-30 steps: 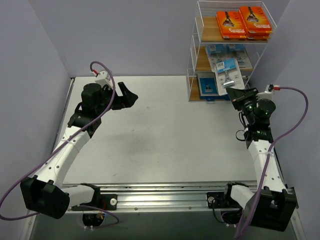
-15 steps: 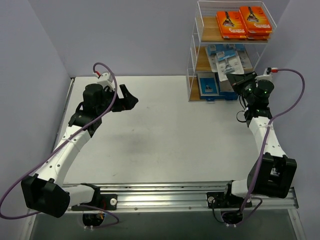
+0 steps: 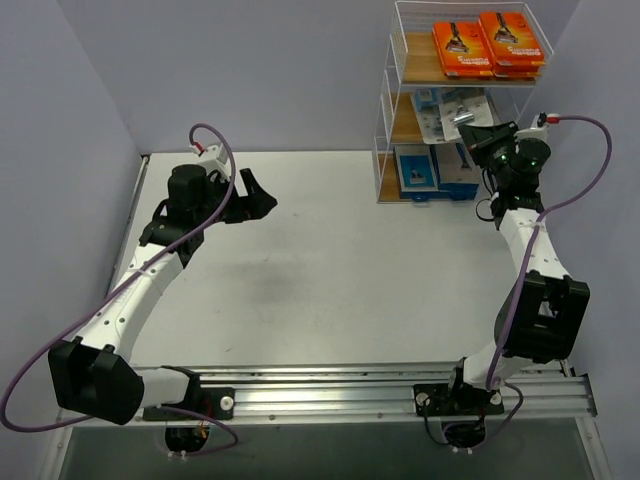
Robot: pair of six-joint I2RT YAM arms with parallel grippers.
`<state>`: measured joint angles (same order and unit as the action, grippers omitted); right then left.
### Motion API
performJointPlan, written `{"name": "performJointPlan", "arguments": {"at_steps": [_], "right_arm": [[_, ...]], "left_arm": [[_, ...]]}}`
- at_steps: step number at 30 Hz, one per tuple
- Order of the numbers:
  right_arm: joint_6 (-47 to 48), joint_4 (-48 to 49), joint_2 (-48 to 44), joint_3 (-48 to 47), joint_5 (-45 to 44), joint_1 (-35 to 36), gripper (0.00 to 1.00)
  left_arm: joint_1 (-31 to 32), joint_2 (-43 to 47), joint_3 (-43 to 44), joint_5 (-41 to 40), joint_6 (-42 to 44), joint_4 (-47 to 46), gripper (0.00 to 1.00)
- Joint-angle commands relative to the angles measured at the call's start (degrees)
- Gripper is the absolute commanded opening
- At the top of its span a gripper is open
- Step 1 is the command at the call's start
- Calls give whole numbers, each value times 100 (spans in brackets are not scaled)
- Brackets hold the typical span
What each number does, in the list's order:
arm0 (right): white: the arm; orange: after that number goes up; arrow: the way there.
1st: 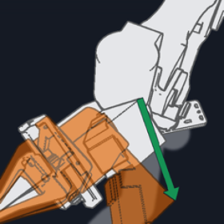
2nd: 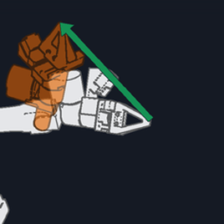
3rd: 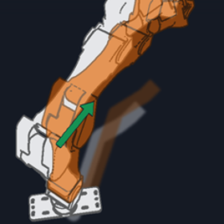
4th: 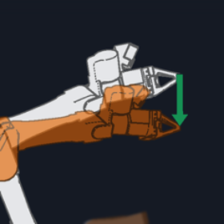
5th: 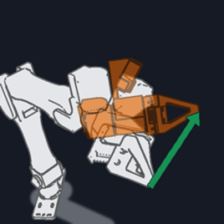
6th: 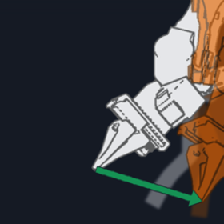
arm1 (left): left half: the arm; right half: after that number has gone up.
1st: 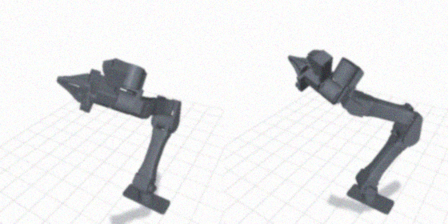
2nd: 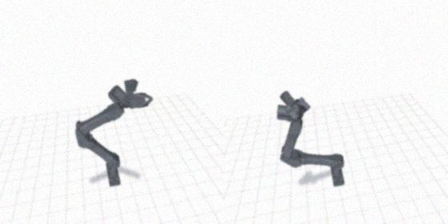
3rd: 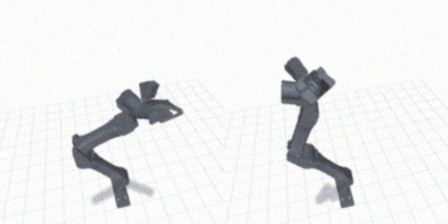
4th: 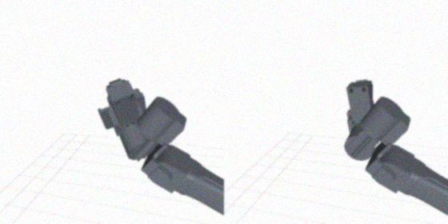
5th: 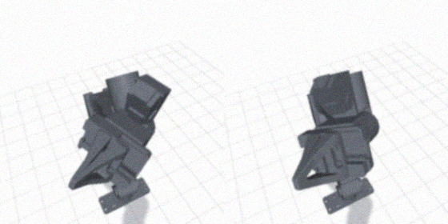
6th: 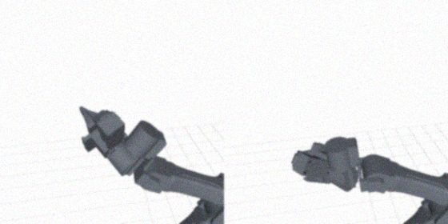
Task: Place and organize the shaving razors onto the shelf
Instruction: Place the shaving razor onto shelf
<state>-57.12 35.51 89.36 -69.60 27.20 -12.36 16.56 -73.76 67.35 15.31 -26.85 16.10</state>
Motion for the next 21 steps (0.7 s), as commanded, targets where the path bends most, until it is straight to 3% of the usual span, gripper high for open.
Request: {"name": "performJointPlan", "arguments": {"at_steps": [1,21], "right_arm": [[43,659,142,-440,128,-73,0],[544,800,1417,-1591,901,-337,0]], "left_arm": [[-144,-60,261,297,-83,-168,97],[-478,-306,199,991,-382,-494,97]]}}
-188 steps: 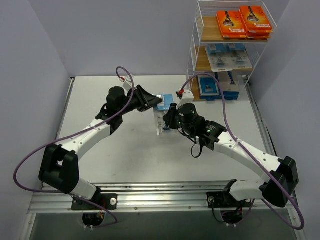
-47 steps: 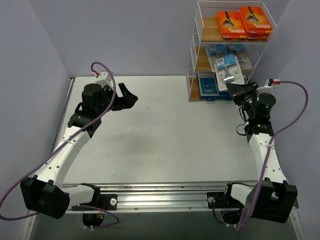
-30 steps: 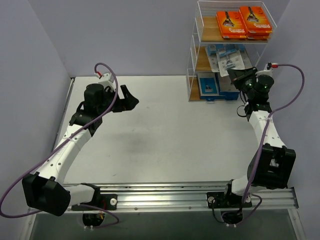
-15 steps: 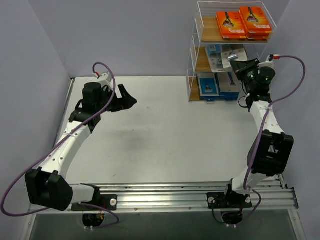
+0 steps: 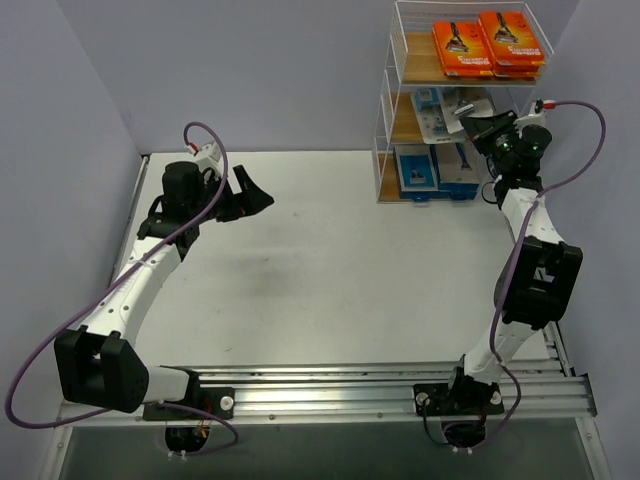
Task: Place and organize the shaving razors onto the shelf
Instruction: Place the shaving razor onto shelf
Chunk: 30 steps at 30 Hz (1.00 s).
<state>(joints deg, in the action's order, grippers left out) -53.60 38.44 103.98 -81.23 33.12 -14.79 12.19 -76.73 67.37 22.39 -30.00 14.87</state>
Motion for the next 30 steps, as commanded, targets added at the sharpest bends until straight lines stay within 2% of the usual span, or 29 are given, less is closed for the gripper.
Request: {"name": "performJointPlan", "arguments": {"at_steps": [1,30], "right_arm": [[184,507,-36,-446,317,-103,0],[-10,367,491,-912,379,-508,0]], "left_arm": [[-49,-17,197,292,-68,-371,97],[-137,-123,171,503,-138,-494,97]]}}
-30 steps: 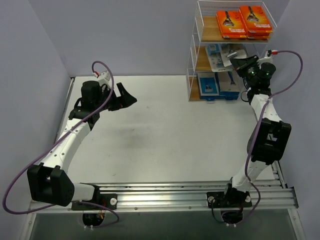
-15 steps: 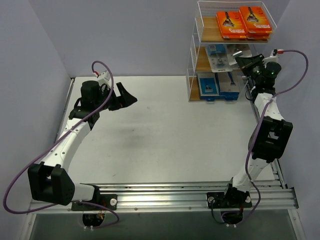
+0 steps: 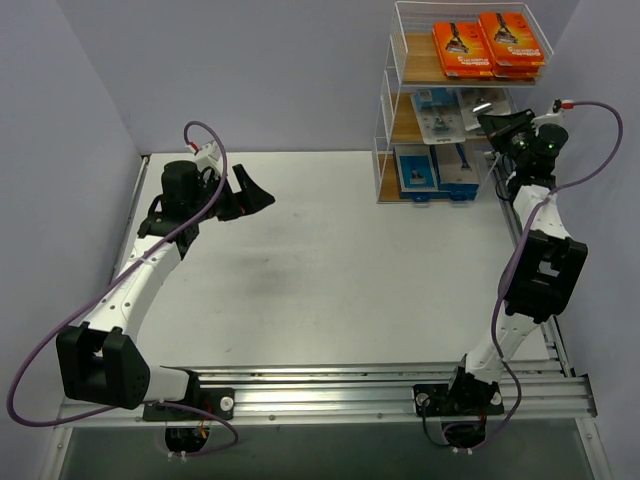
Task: Place and organize the shaving razors onto the shelf
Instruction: Place the shaving razor onto shelf
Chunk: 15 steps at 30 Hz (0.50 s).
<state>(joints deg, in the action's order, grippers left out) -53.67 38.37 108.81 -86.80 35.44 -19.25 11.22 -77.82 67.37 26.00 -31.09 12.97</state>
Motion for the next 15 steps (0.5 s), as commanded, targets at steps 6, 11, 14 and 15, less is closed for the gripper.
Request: {"name": "performJointPlan", "arguments": {"at_steps": [6,11,14,15], "right_arm": [[-56,250,114,-469,156,-88,0],[-38,92,149,-557,139,-132,3],[-47,48,157,-583,121,-158,7],[-64,39,149,-583,112,-159,13]], "left_arm": [[-41,-31,162,160,-29,-313,97],[-50,-23,153,177,-37,-339,97],[-41,-23,153,177,-46,-339,97],[-41,-23,153,177,-46,-339,97]]}}
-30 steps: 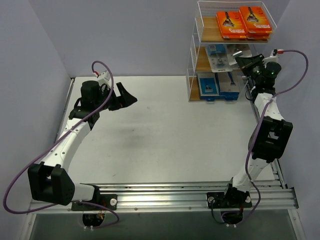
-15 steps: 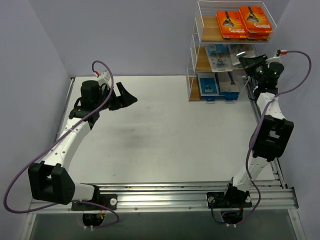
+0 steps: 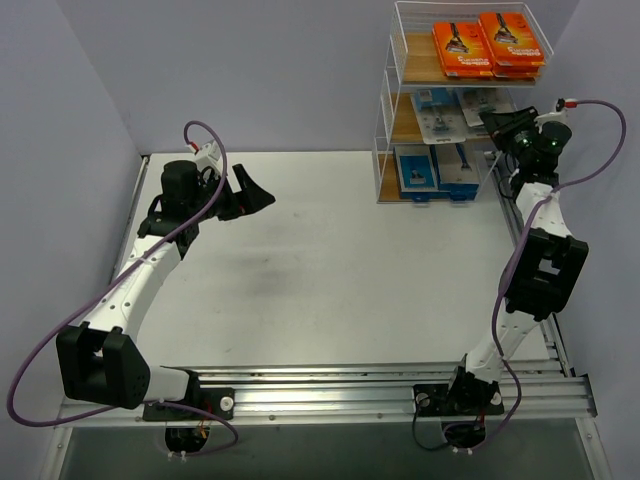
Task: Place and organize the shaving razors onto the shelf
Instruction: Place the shaving razor onto shelf
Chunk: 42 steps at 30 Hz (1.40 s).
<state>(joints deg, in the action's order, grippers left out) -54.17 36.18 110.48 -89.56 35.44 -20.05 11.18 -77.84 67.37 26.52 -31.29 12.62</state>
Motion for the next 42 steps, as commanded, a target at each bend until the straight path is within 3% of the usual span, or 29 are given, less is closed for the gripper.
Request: {"name": "performJointPlan", "arguments": {"at_steps": [1,12,42], "right_arm": [[-23,249,-9,-308,103,-86,13],[-67,99,-61,-264,24,-183,36],[-58,-164,-861,430,174,-631,52]], "left_arm": [[-46,-20,153,134,-26,-304,97],[-37,-12,136,125,-35,-322,97],[-63,155,74,81,-44,-401,97]]}}
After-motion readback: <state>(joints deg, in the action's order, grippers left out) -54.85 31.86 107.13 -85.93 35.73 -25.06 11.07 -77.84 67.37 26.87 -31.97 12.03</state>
